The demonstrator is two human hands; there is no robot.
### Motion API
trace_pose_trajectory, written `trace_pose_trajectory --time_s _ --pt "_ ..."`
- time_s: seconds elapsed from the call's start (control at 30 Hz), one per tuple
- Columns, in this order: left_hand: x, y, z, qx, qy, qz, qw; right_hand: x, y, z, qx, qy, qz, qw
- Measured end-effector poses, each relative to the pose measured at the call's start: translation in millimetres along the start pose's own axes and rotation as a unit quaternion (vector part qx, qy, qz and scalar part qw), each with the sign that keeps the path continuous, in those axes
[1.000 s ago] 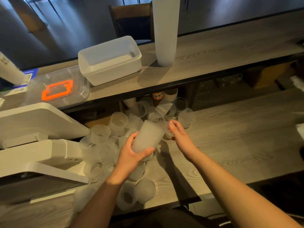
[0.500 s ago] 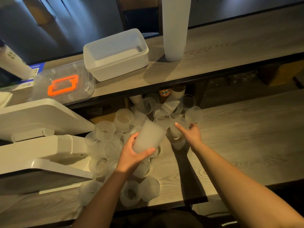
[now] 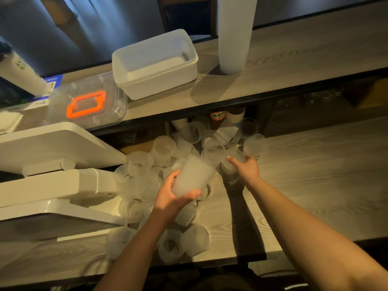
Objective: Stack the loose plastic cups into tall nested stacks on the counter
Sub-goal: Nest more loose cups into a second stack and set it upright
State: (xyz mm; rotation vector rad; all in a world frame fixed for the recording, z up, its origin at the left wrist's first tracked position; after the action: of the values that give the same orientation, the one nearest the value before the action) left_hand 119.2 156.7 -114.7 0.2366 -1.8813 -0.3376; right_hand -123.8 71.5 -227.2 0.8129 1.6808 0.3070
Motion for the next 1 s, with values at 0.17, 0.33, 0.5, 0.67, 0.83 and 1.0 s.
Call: trace_pose_trajectory --time_s 0.17,0.33,0.5,0.67,0.83,1.0 --pt "-3 -2 -4 0.0 0.005 -0.002 1.0 2 10 -2 0.013 -0.059 -0.001 0.998" --pt "-1 -5 -1 -0.001 0.008 0.008 1.0 9 20 -12 0.026 -0.131 -0.022 0.991" --pt "2 -10 4 -0.006 0.006 0.026 1.0 8 30 -25 -0.006 -0.206 -0.039 0.978" --pt "4 -14 8 -0.019 -0.034 0.041 0.998 1 39 -40 -0.021 -0.246 -0.062 0.967" --pt "8 -12 9 -0.027 -0.033 0.051 0.998 -6 48 -43 -0.062 -0.296 -0.048 0.952" --pt "12 -7 6 -0.025 -0.028 0.06 0.997 -15 59 -38 -0.129 -0.342 -0.019 0.93"
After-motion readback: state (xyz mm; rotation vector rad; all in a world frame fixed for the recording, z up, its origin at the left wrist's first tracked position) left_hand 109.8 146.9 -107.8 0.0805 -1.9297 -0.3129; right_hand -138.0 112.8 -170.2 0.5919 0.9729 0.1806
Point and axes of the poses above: each hand's wrist, its own y-axis away from the middle knuckle, its own z-axis out of the palm, x = y × z, the point moved 2 cm from there along -y, towards the middle knuckle, and after that the axes turned 2 degrees about z, right-handed, at the moved point
